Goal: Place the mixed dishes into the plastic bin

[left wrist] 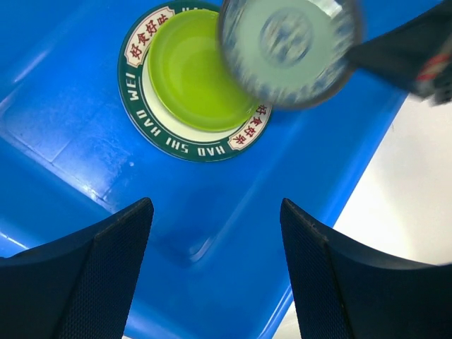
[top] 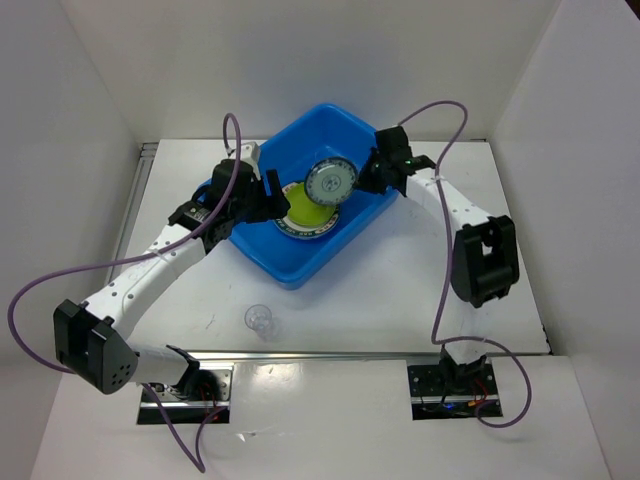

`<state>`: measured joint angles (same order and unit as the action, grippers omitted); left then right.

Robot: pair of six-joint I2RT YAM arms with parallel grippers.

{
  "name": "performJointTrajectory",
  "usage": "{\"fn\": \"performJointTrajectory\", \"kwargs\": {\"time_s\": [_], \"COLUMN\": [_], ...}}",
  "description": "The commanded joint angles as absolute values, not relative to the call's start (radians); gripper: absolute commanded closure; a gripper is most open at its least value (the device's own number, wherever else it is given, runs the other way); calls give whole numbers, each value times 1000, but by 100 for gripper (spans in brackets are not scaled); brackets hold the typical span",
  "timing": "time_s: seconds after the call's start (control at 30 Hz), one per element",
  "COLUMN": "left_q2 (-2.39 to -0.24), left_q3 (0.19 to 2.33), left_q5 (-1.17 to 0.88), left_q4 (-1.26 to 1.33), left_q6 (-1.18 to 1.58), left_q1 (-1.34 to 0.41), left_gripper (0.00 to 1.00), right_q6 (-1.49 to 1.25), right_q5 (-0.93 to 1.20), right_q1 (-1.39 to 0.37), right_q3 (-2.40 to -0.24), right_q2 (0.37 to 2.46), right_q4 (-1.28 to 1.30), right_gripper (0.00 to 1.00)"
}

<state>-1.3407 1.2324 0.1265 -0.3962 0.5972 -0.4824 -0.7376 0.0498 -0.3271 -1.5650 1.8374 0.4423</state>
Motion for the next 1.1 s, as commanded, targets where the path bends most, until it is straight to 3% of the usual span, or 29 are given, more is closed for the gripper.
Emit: {"fn": "performJointTrajectory", "kwargs": {"time_s": [0.0, 0.27, 0.67, 0.7, 0.73, 0.83, 0.9, 1.07], "left_q2": [-1304, -1295, -1295, -1295, -1295, -1295, -1295, -1304], "left_q3": [1252, 1230, 1210, 1210, 1210, 1210, 1210, 1229], "left_q5": [130, 130, 130, 130, 130, 130, 130, 111], "left_q4": [-359, -350, -350, -350, -350, -350, -341, -341], "left_q6": [566, 575, 584, 584, 584, 584, 584, 546], "left_q1": [-486, -486, -486, -486, -486, -486, -486, -486], "left_gripper": [20, 20, 20, 20, 20, 20, 20, 20], "right_q6": [-646, -562, -543, -543, -534, -534, -525, -512], "right_q5": [120, 161, 181, 166, 166, 155, 184, 224], "right_q1": [-350, -390, -410, -410, -410, -410, -410, -410], "right_q3": [-1653, -1833, -2003, -2012, -2023, -2054, -2083, -2115], "right_q2": [1879, 2097, 2259, 2269, 2281, 2302, 2303, 2266], "right_q4": [564, 712, 793, 802, 813, 825, 825, 742], "right_gripper": [98, 98, 98, 93, 78, 57, 51, 49]}}
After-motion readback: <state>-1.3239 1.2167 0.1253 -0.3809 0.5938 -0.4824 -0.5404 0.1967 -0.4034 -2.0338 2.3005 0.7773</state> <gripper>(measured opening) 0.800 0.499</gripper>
